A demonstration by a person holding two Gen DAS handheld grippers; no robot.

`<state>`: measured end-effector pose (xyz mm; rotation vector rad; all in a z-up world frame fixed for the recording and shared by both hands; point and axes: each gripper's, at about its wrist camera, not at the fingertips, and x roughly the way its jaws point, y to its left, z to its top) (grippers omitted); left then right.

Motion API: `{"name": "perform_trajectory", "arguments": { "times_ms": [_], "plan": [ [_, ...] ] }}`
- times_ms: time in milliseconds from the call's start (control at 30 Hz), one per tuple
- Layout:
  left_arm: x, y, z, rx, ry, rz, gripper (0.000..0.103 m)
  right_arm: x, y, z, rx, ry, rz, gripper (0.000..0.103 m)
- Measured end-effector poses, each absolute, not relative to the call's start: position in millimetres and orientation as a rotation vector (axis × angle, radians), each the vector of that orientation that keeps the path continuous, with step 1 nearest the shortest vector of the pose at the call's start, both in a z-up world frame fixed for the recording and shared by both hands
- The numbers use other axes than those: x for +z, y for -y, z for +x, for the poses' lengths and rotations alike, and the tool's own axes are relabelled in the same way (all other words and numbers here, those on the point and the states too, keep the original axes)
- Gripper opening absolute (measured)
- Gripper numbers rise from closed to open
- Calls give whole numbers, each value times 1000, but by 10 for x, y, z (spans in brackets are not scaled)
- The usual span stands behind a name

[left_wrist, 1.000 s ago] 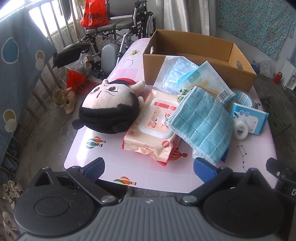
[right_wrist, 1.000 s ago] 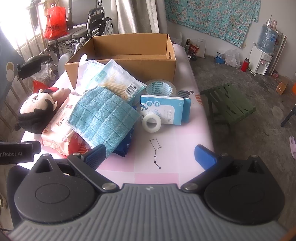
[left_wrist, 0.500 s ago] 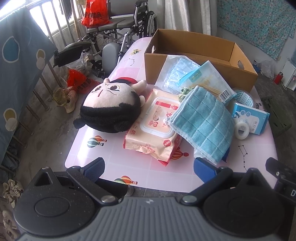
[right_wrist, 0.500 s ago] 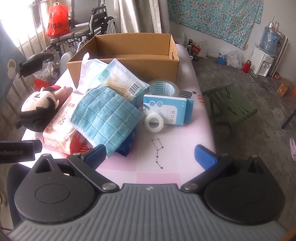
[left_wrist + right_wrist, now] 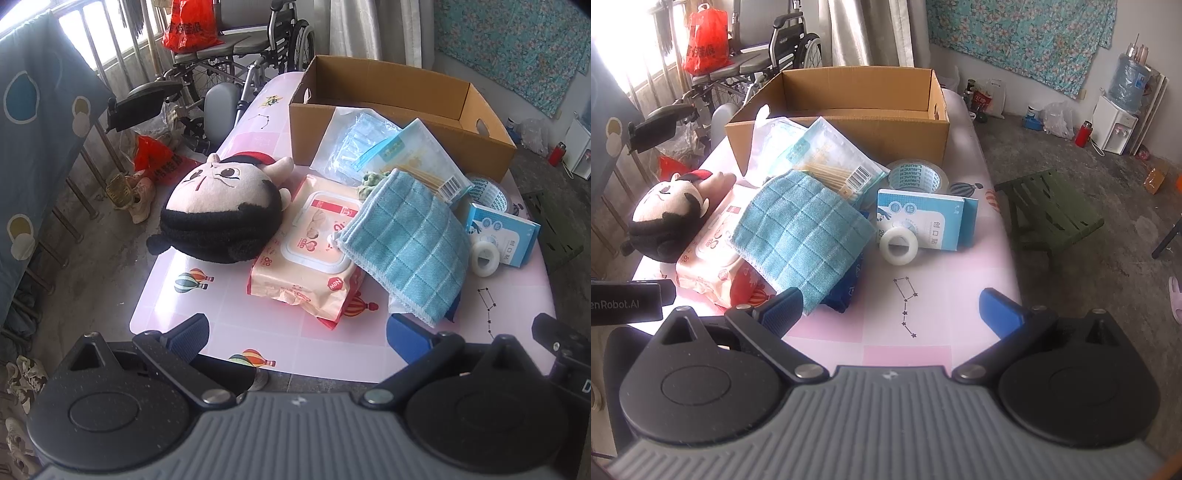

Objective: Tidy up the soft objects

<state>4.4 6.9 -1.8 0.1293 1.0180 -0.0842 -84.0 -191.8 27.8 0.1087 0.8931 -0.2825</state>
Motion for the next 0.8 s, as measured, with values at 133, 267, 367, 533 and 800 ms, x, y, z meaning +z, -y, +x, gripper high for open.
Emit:
{"name": "perform_trajectory", "arguments": {
  "times_ms": [133, 267, 367, 533, 800],
  "plan": [
    [-27, -87, 50, -83, -1020, 130, 103, 276, 1911, -838, -283, -892, 102, 102],
    [-46, -98, 54, -80, -1023, 130, 103, 275, 1907, -837, -284, -891, 103, 102],
    [-64, -99, 52, -74, -1026, 137, 103, 272, 1905, -832, -284, -892, 105, 102],
    [-69, -104, 70, -64, -1034, 140, 103, 251, 1901, -813, -280, -896, 111, 102],
    [-66, -96, 109, -63, -1031, 149, 103, 221, 1939, -785, -285, -886, 114, 102]
  ]
}}
